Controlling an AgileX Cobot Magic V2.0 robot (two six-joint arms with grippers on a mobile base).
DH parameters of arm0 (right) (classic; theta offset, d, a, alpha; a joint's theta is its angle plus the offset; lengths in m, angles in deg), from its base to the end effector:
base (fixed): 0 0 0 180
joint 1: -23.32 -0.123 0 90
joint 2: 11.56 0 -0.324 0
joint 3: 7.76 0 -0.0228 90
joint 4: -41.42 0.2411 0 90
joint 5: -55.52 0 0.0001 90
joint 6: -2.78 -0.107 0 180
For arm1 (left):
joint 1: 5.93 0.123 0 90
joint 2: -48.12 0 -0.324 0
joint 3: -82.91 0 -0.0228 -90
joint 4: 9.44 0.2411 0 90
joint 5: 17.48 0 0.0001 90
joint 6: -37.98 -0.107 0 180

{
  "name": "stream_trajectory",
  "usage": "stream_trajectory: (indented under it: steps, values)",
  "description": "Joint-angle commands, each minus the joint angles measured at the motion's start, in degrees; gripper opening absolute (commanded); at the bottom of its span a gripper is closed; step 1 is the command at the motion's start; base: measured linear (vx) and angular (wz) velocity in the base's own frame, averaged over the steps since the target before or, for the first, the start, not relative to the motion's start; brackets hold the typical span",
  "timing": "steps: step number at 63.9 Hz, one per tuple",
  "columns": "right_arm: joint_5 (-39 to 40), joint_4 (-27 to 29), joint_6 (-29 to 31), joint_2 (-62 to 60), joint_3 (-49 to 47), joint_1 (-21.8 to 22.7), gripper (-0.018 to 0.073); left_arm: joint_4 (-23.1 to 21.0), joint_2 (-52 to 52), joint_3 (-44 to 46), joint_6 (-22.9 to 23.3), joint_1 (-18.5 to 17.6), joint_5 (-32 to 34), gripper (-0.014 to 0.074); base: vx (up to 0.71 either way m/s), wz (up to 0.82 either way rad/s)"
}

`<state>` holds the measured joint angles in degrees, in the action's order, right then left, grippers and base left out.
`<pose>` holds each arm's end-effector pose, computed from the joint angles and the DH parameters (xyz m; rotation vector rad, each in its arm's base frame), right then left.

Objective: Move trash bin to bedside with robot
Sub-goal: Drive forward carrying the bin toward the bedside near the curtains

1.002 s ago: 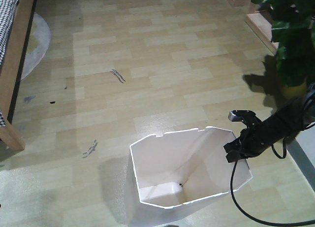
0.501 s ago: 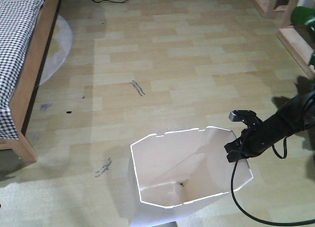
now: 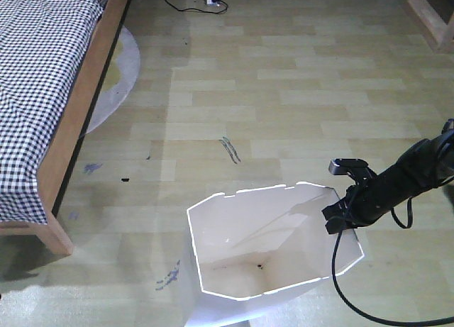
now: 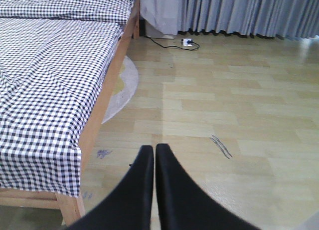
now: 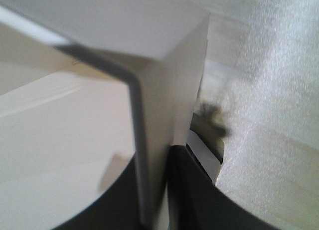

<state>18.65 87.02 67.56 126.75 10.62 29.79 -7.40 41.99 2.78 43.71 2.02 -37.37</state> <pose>0.3538 0.0061 0.0297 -0.4737 2.9780 0.6846 0.0193 0.0040 0.1662 -0.1982 1.8423 0.0615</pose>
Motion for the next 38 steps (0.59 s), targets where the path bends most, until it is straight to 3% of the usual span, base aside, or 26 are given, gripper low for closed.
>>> stream_trajectory:
  steps: [1, 38]
  values:
    - [-9.4, 4.6, 0.01, -4.19, -0.82, 0.16, -0.0005, -0.13, 0.81, -0.19, 0.25, -0.17, 3.76, -0.0006, 0.31, 0.16]
    - [-9.4, 4.6, 0.01, -4.19, -0.82, 0.16, -0.0005, -0.13, 0.81, -0.19, 0.25, -0.17, 3.76, -0.0006, 0.34, 0.0]
